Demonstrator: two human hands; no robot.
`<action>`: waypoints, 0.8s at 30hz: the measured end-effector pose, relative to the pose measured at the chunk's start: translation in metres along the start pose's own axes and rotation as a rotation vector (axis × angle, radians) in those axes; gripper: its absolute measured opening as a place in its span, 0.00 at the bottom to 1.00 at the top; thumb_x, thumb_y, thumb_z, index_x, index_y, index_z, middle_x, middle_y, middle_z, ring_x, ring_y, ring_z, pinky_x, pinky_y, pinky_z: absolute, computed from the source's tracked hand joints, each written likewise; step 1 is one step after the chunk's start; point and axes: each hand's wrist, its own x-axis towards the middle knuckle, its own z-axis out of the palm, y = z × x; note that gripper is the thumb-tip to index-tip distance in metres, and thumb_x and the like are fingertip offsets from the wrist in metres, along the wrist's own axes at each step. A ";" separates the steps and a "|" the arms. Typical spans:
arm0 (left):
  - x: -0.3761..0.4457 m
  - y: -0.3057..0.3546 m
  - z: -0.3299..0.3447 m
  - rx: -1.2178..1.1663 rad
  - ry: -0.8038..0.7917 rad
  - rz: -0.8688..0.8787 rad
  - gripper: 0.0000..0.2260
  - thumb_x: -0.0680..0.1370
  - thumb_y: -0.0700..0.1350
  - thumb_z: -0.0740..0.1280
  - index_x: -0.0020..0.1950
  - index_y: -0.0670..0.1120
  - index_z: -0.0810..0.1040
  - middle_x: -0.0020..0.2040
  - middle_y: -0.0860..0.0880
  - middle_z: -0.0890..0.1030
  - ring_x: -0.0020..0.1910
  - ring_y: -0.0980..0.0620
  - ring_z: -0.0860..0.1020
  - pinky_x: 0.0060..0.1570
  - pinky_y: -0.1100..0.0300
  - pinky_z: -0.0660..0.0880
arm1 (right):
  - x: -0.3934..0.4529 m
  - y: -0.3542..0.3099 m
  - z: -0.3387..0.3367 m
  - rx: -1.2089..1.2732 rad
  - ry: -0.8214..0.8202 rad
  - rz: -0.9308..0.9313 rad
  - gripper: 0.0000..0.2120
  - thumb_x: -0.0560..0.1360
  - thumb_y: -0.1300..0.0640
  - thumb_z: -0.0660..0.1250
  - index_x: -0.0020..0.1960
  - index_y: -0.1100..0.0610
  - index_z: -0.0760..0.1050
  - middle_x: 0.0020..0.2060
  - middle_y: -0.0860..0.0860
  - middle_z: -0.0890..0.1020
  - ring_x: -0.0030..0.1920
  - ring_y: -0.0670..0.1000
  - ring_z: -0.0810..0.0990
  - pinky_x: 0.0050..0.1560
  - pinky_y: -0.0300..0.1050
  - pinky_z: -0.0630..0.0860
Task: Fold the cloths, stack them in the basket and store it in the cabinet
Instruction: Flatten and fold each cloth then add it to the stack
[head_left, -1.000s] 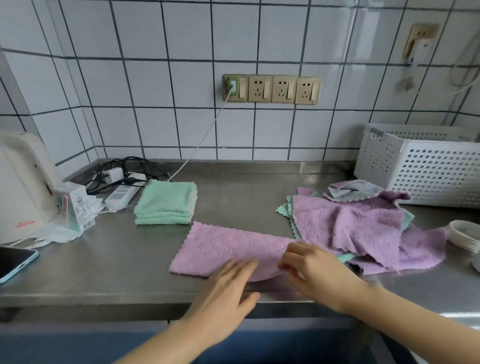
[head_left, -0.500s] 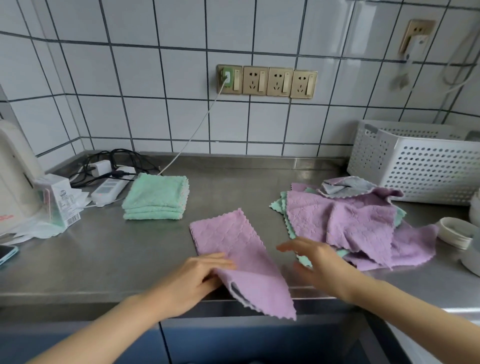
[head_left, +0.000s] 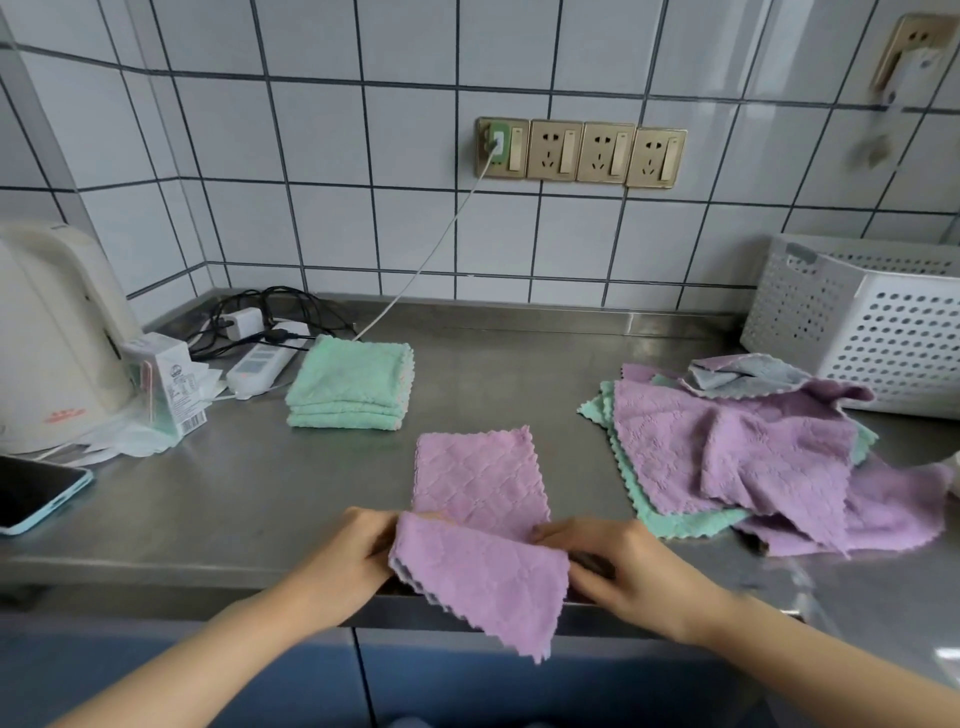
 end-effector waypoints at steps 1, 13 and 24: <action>0.000 0.001 -0.001 -0.007 0.058 -0.007 0.15 0.72 0.37 0.64 0.48 0.54 0.85 0.45 0.58 0.85 0.48 0.64 0.80 0.48 0.60 0.78 | 0.003 -0.002 -0.002 0.028 0.027 0.046 0.12 0.79 0.51 0.61 0.56 0.53 0.80 0.51 0.43 0.83 0.52 0.40 0.81 0.53 0.38 0.76; 0.080 -0.001 -0.002 -0.063 0.198 -0.500 0.13 0.78 0.46 0.65 0.36 0.43 0.68 0.29 0.46 0.66 0.20 0.51 0.70 0.19 0.62 0.72 | 0.097 0.010 0.003 0.246 0.174 0.934 0.20 0.74 0.47 0.63 0.40 0.64 0.77 0.26 0.54 0.74 0.21 0.54 0.72 0.23 0.40 0.71; 0.083 -0.006 0.006 0.253 0.356 -0.410 0.14 0.76 0.50 0.67 0.40 0.40 0.73 0.30 0.46 0.77 0.22 0.50 0.77 0.24 0.62 0.70 | 0.099 0.010 0.017 -0.190 0.151 0.892 0.13 0.79 0.54 0.52 0.52 0.61 0.71 0.51 0.60 0.79 0.50 0.62 0.78 0.43 0.47 0.69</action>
